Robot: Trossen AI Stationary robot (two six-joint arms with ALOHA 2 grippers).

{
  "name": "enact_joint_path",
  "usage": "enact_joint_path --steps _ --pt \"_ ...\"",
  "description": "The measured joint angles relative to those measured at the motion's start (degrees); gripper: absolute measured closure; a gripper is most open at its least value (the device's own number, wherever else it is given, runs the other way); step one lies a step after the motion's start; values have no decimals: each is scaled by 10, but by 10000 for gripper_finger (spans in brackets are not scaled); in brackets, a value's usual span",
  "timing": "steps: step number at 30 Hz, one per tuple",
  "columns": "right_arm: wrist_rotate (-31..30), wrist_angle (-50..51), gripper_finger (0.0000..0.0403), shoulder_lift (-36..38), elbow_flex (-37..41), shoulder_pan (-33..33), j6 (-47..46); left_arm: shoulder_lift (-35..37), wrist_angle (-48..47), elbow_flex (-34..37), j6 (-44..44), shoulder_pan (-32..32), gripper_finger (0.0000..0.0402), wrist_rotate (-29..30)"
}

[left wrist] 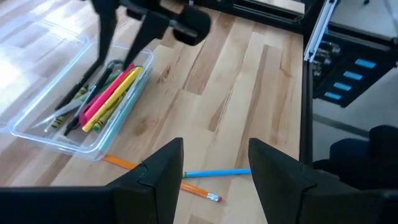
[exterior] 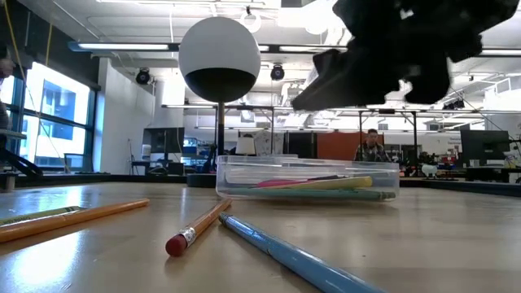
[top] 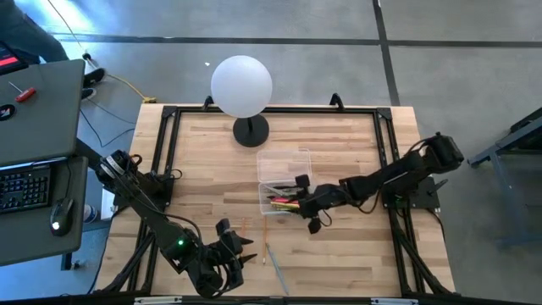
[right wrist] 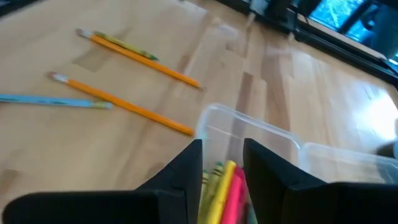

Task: Pick & place school supplies into a supply box
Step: Put the blue pencil into the transparent supply box

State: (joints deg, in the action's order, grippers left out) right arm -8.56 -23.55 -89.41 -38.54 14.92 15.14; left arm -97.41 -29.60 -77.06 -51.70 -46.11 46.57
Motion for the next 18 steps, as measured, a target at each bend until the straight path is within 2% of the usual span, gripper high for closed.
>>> enact_joint_path --steps 11,15,18 --pt "1 2 308 4 0 76 -23 0 1 0 -25 0 188 8" --pt "3 -7 308 4 0 99 -31 0 0 0 1 0 188 55" --pt "31 -15 308 4 0 116 -23 0 0 0 8 0 188 81"
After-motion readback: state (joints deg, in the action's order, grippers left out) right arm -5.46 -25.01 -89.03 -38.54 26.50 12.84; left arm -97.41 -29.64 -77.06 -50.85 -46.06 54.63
